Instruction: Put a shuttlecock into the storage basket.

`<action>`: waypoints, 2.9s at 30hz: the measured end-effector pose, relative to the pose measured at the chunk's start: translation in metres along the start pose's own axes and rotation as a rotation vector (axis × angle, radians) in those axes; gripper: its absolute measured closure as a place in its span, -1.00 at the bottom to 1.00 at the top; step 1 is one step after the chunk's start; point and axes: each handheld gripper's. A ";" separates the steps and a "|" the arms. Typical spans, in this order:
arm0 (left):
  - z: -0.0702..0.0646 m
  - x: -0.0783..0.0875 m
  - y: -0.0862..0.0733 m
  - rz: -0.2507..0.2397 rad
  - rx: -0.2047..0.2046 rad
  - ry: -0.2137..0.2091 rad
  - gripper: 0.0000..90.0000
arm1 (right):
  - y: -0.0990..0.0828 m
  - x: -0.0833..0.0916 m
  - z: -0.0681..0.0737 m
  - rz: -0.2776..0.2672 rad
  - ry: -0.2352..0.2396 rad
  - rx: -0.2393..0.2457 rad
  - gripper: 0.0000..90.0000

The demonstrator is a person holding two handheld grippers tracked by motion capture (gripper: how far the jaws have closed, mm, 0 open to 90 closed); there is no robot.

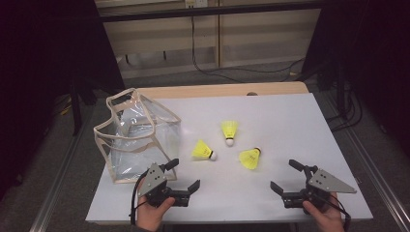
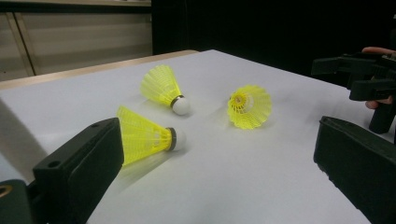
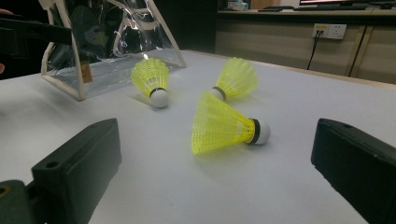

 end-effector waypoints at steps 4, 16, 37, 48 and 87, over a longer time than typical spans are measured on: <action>-0.001 -0.006 0.002 0.019 -0.001 0.003 -0.96 | 0.000 0.000 0.000 0.000 0.001 0.001 -0.96; -0.005 -0.022 0.007 0.039 -0.003 -0.011 -0.97 | -0.001 0.001 0.000 0.003 0.001 0.005 -0.96; -0.009 -0.046 0.012 0.127 0.003 0.070 -0.95 | 0.000 0.001 0.001 0.000 0.000 0.010 -0.96; -0.011 -0.061 0.014 0.157 0.023 0.142 -0.88 | 0.000 0.000 0.001 -0.002 0.002 0.010 -0.96; -0.001 -0.107 0.023 0.191 0.138 0.348 -0.91 | -0.001 0.000 0.002 0.000 0.010 0.010 -0.96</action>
Point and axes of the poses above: each handheld gripper's, and its own axes: x roughly backward along the jaws, y roughly out of its top, z roughly to its left, and after that the axes turned 14 degrees about z, right-handed
